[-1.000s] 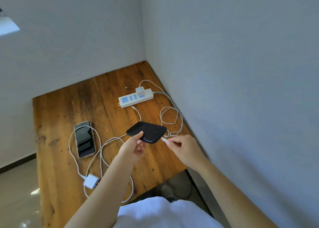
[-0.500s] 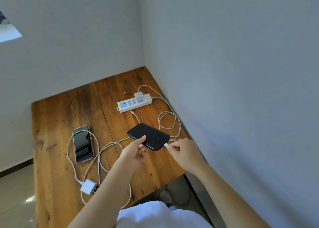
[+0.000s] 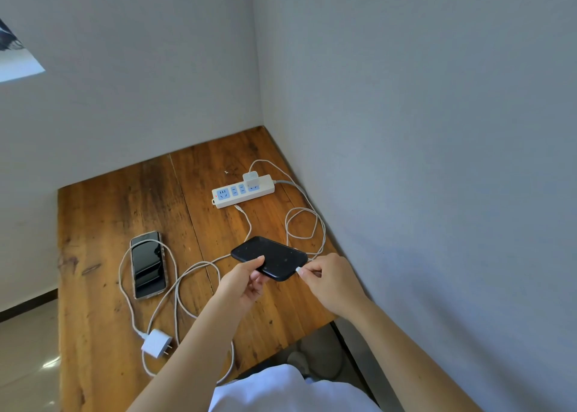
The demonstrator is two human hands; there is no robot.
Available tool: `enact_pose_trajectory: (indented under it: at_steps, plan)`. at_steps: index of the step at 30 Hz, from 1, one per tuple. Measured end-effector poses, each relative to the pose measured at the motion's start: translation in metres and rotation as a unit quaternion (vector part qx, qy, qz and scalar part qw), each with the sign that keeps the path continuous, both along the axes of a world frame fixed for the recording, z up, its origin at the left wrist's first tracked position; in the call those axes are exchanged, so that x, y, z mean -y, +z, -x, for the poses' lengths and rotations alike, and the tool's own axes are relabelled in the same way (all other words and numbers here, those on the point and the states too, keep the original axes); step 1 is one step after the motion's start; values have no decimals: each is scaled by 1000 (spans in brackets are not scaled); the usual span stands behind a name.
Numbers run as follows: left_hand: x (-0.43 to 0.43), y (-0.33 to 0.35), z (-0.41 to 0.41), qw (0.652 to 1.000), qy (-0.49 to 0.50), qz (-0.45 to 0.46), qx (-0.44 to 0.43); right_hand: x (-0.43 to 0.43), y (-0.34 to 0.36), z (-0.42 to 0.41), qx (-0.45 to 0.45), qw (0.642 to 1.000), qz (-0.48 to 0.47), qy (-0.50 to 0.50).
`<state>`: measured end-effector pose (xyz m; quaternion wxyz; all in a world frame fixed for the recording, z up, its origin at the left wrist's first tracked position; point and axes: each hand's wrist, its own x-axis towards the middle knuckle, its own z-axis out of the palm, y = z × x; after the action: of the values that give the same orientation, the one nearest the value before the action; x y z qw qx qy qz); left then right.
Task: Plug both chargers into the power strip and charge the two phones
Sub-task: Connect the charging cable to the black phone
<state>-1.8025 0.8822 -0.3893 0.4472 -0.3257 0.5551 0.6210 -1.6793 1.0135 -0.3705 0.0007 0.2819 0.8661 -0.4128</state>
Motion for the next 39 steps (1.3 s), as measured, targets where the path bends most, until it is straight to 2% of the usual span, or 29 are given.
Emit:
enact_pose_trajectory:
  at_steps: [8, 15, 23, 39]
  plan:
    - [-1, 1, -6, 1000, -14, -15, -17, -4, 2, -4, 23, 999, 41, -4]
    - [-1, 2, -6, 995, -16, -80, -65, -3, -2, -11, 38, 995, 95, -17]
    - [-3, 5, -5, 988, -26, -125, -87, -1, -6, -10, 47, 994, 101, -16]
    - [-4, 4, -4, 986, -26, -139, -88, -2, -6, -13, 57, 991, 119, -20]
